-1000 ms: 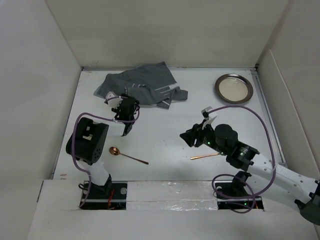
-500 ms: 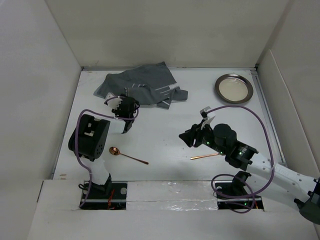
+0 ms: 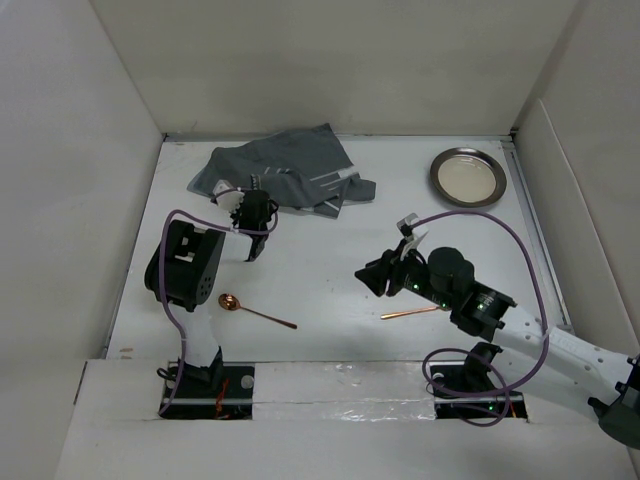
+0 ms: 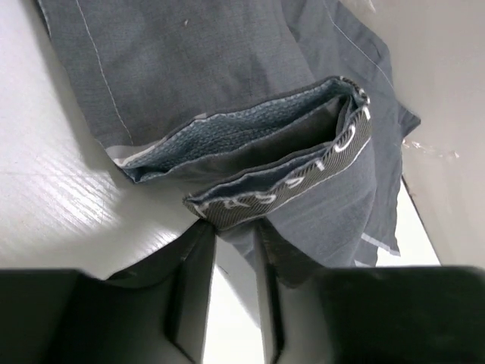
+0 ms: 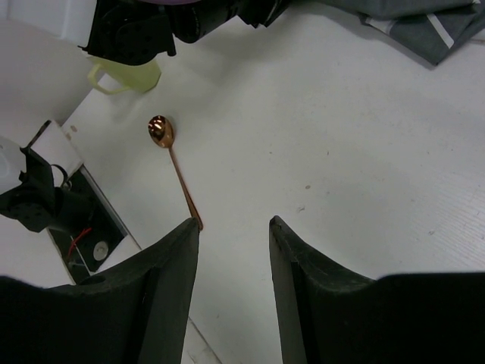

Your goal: Set the dinner table for one person

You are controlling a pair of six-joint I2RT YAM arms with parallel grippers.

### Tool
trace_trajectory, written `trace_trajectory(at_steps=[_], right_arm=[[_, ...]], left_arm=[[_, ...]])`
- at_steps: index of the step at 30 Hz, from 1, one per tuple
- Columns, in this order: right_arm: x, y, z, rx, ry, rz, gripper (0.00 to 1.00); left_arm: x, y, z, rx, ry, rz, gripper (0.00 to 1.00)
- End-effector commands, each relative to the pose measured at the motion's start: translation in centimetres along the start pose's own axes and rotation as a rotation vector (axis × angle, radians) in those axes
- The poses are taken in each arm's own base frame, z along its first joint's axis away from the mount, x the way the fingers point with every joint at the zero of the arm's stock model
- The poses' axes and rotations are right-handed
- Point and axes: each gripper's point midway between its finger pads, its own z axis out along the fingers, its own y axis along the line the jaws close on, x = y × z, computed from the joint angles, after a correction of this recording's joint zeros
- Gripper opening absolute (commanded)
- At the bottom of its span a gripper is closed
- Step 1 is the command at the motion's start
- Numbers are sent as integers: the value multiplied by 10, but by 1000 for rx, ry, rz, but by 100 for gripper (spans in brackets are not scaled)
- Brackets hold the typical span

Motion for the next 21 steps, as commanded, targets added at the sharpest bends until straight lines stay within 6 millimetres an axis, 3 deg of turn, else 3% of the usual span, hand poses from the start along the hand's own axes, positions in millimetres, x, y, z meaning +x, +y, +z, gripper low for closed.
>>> trace_trajectory(at_steps=[1, 6, 9, 14, 15, 16, 17, 18, 20, 21], right_arm=[[-7, 3, 3, -25, -41, -21, 47], [-5, 0, 5, -7, -34, -8, 46], [-7, -7, 7, 29, -48, -1, 46], [-15, -50, 12, 275, -96, 62, 49], [-21, -58, 13, 323, -110, 79, 44], [-27, -81, 14, 429, -135, 112, 30], [-24, -90, 16, 456, -126, 123, 30], [-33, -97, 18, 484, -146, 137, 13], [-34, -112, 31, 513, -130, 148, 2], [-44, -122, 34, 528, -151, 153, 0]], left_arm=[[-22, -30, -2, 75, -62, -27, 22], [-34, -39, -7, 96, -93, 14, 0], [-42, -50, -16, 127, -91, 35, 0], [-75, -74, -50, 199, -128, 46, 0], [-80, -77, -57, 212, -136, 50, 0], [-99, -88, -78, 241, -156, 38, 0], [-95, -82, -78, 232, -149, 46, 0], [-100, -84, -85, 246, -153, 44, 0], [-110, -82, -105, 265, -159, 30, 0], [-112, -79, -110, 264, -159, 32, 0]])
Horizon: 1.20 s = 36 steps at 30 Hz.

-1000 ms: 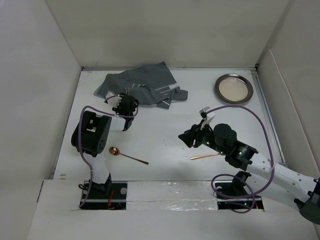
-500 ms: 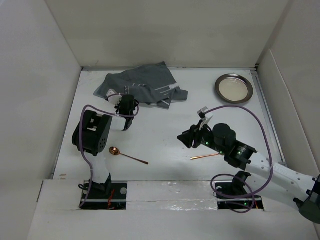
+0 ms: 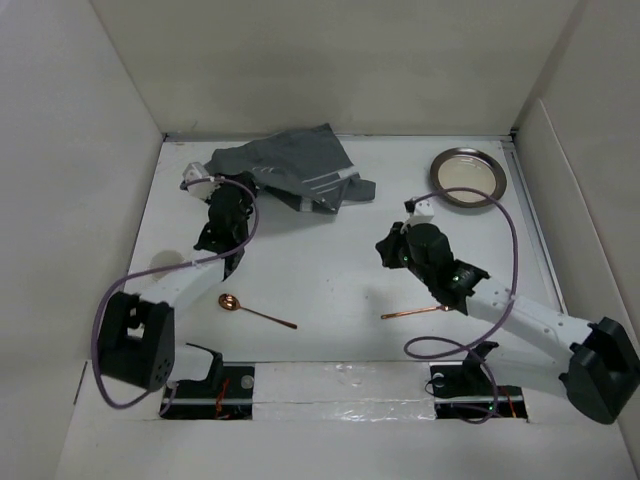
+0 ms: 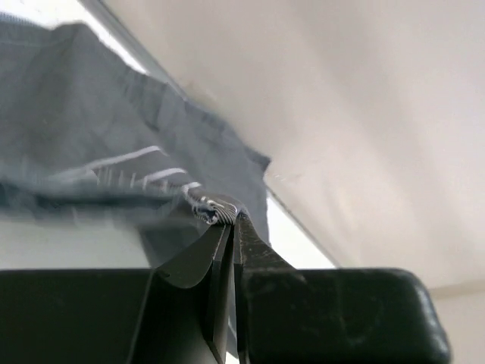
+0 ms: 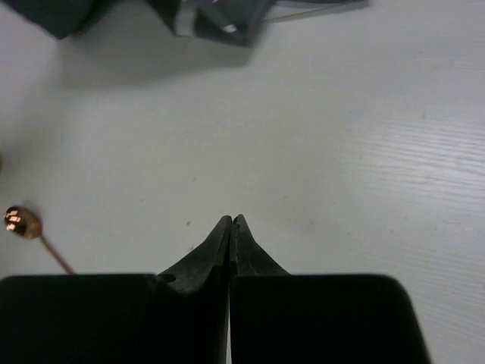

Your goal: Set the dinner table for one person

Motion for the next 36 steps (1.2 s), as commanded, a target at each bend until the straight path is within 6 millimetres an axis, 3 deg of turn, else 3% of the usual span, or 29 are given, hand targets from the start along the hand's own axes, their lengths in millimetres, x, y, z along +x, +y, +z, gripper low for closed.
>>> trace_trajectory(at_steps=[1, 2, 3, 5, 6, 7, 10, 12, 13, 14, 16, 18, 20, 21, 22, 23, 30, 33, 36], right_arm=[[-53, -8, 21, 64, -129, 65, 0], [-49, -15, 33, 85, -106, 60, 0], [-56, -25, 41, 114, -114, 71, 0], [-70, -28, 54, 122, -127, 86, 0], [-63, -37, 68, 154, -99, 89, 12], [-78, -40, 75, 168, -124, 107, 20], [-74, -58, 103, 215, -86, 128, 46], [-87, -54, 115, 214, -87, 150, 55], [-79, -55, 126, 218, -56, 152, 57], [-88, -49, 131, 206, -65, 170, 61], [-81, -46, 143, 192, -36, 196, 64], [-86, -34, 152, 160, -50, 207, 69], [-79, -28, 164, 147, -24, 214, 70], [-73, -13, 172, 136, -2, 203, 70], [-87, -10, 173, 137, -34, 206, 70], [-72, -15, 179, 180, 6, 197, 70], [-55, -13, 199, 203, 11, 245, 67], [-44, -27, 194, 292, 44, 277, 65], [-30, -41, 174, 331, 6, 311, 61]], left_arm=[[-18, 5, -26, 2, -12, 26, 0], [-18, 7, -30, -5, -7, 27, 0], [-20, 8, -34, -6, -4, 30, 0], [-19, 16, -44, -16, 14, 39, 0], [-18, 19, -47, -24, 19, 36, 0], [-17, 27, -54, -35, 29, 36, 0], [-14, 38, -69, -42, 47, 17, 0], [-11, 47, -76, -59, 66, 7, 0], [-10, 52, -84, -63, 78, 7, 0], [-9, 56, -88, -68, 83, 8, 0], [-8, 66, -99, -73, 92, 1, 0], [-11, 70, -110, -72, 94, -5, 0], [-8, 80, -118, -86, 107, -4, 0], [-11, 80, -128, -74, 110, -5, 0], [-8, 84, -129, -80, 114, -1, 0], [-8, 85, -131, -77, 117, 6, 0], [-6, 88, -145, -22, 134, 4, 0], [-6, 90, -147, -22, 137, 25, 0], [-6, 89, -148, -15, 135, 24, 0]])
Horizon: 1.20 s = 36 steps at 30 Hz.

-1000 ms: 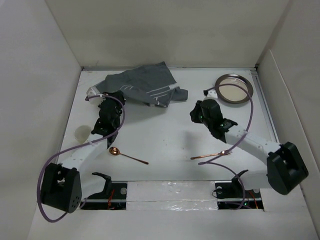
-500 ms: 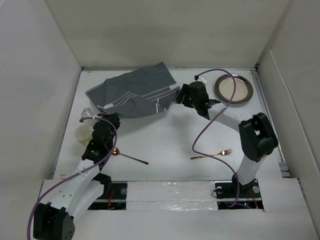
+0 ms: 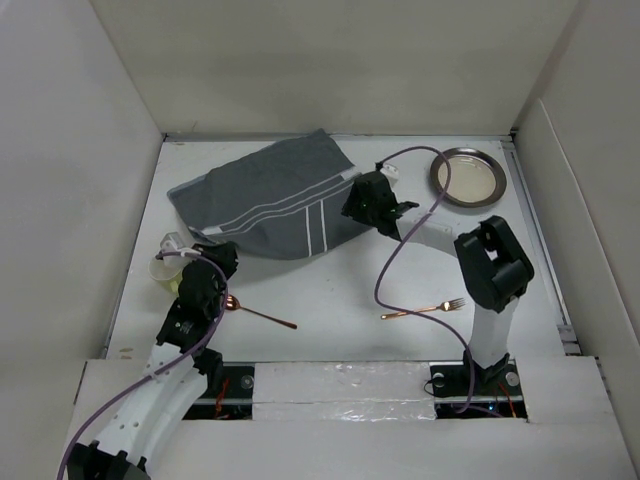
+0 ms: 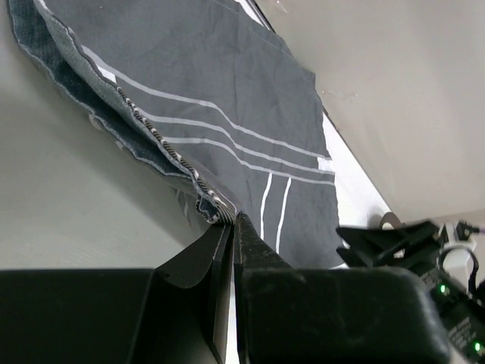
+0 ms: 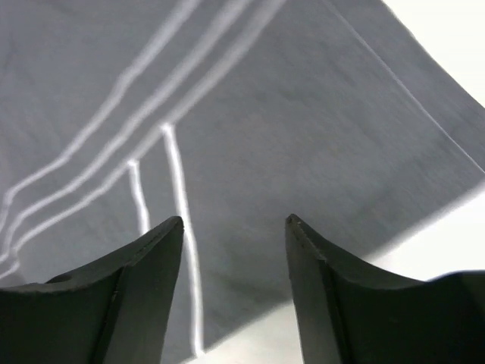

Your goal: Set the dinner table for one person

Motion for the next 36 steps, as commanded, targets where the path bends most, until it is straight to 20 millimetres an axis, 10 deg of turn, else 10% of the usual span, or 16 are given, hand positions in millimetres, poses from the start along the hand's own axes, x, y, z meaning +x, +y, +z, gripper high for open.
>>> trace_trajectory(at_steps=[1, 9, 36], right_arm=[[-31, -10, -33, 29, -149, 105, 59], [-22, -107, -35, 184, -106, 178, 56], [-19, -107, 24, 196, -34, 437, 34]], left_arm=[[1, -5, -3, 37, 5, 11, 0], [4, -5, -4, 58, 8, 4, 0], [1, -16, -7, 119, -1, -6, 0]])
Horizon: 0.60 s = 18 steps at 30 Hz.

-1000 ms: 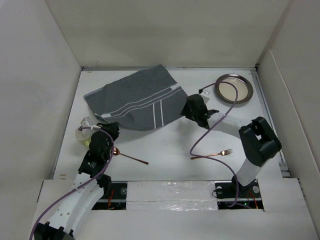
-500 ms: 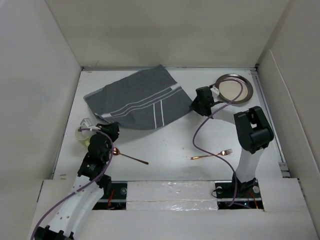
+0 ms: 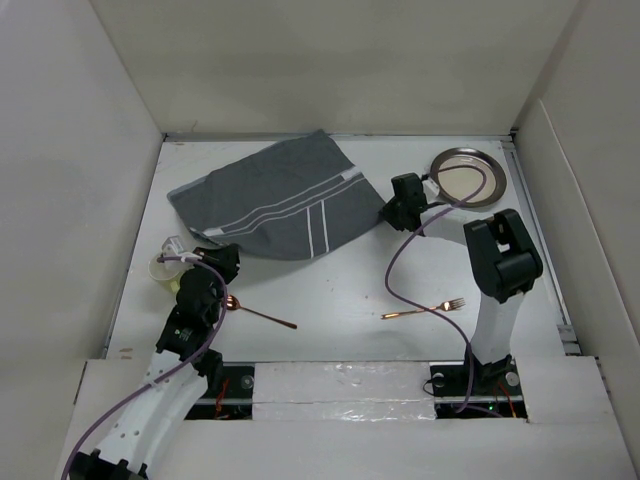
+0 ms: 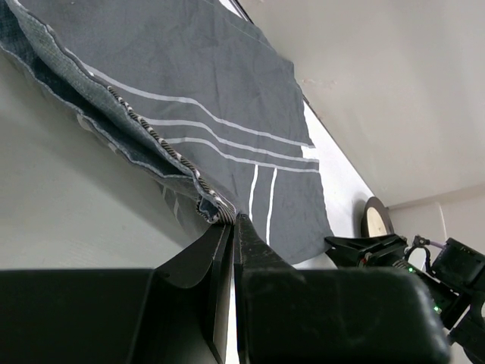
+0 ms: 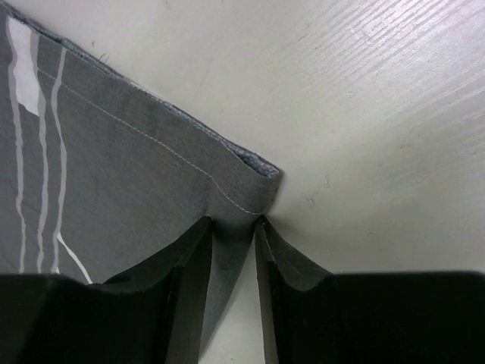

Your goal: Set the dinner table for one person

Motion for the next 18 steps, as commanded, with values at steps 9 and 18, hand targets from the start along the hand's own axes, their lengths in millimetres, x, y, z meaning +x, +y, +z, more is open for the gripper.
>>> trace_trajectory(at_steps=[9, 18], right_arm=[[-16, 23, 1, -99, -84, 115, 0], [-123, 87, -160, -337, -430, -112, 0]], left_arm=[[-14, -16, 0, 47, -55, -22, 0], [-77, -106, 7, 180, -153, -102, 0]])
